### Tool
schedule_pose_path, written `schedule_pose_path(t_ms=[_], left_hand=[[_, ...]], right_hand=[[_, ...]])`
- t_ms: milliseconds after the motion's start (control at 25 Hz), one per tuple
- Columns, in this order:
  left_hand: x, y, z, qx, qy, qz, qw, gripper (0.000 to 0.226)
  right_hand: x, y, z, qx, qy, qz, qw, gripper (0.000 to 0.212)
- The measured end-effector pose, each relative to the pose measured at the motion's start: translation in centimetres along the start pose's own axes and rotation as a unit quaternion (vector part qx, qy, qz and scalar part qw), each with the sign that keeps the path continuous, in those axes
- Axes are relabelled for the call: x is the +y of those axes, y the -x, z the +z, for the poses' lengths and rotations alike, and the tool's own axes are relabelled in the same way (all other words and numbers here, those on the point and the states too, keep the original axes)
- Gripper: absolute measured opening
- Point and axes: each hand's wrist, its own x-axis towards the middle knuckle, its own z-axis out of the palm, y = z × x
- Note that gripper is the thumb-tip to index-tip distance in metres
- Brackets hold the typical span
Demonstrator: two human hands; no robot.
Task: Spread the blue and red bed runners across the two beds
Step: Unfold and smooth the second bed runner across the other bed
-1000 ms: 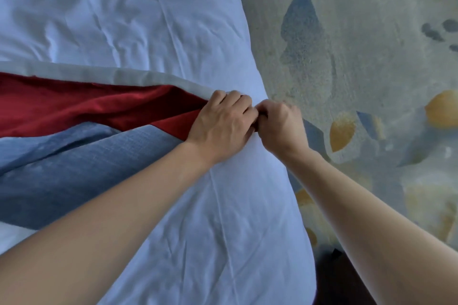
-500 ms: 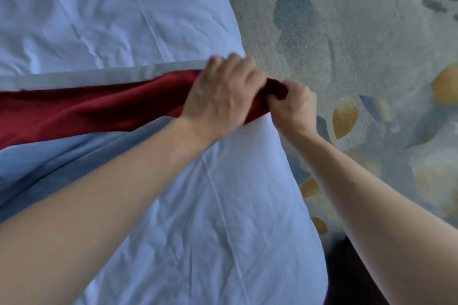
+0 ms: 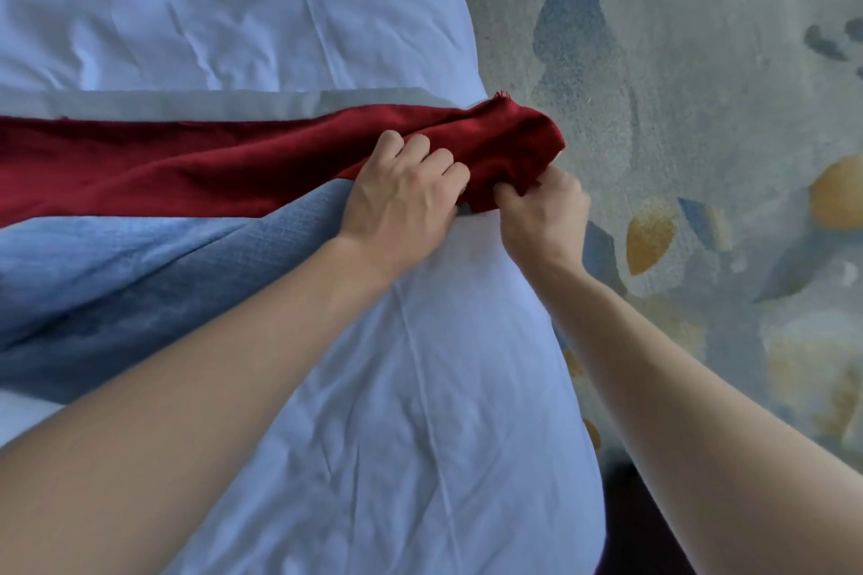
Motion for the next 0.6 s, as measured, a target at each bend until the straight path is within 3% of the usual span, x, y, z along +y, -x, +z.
schedule_pose_path(t_ms=[80, 200, 320, 440, 520, 600], left_hand=[[-0.9, 0.5, 0.0, -0.002, -0.015, -0.019, 1.0, 0.013], [-1.5, 0.6, -0.2, -0.037, -0.026, -0.051, 0.998, 0.015], [-1.0, 1.0, 0.0, -0.047, -0.019, -0.06, 0.997, 0.021], [-0.4, 1.6, -0.5, 0.015, -0.003, -0.063, 0.998, 0.016], [0.8, 2.7, -1.0, 0.064, 0.03, -0.017, 0.997, 0.012], [2.8, 4.6, -1.1, 0.055, 0.055, 0.061, 0.995, 0.008]], right_hand=[[1.1, -0.7, -1.2, 0.024, 0.145, -0.096, 0.984, 0.017], [3.2, -1.2, -3.6, 0.085, 0.239, -0.184, 0.95, 0.011], [2.8, 1.2, -3.2, 0.082, 0.21, -0.195, 0.955, 0.019], [1.7, 4.7, -0.1, 0.039, 0.162, -0.218, 0.962, 0.035], [1.5, 5.3, 0.9, 0.052, 0.179, -0.215, 0.959, 0.044], [2.1, 4.5, 0.7, 0.064, 0.171, -0.179, 0.967, 0.045]])
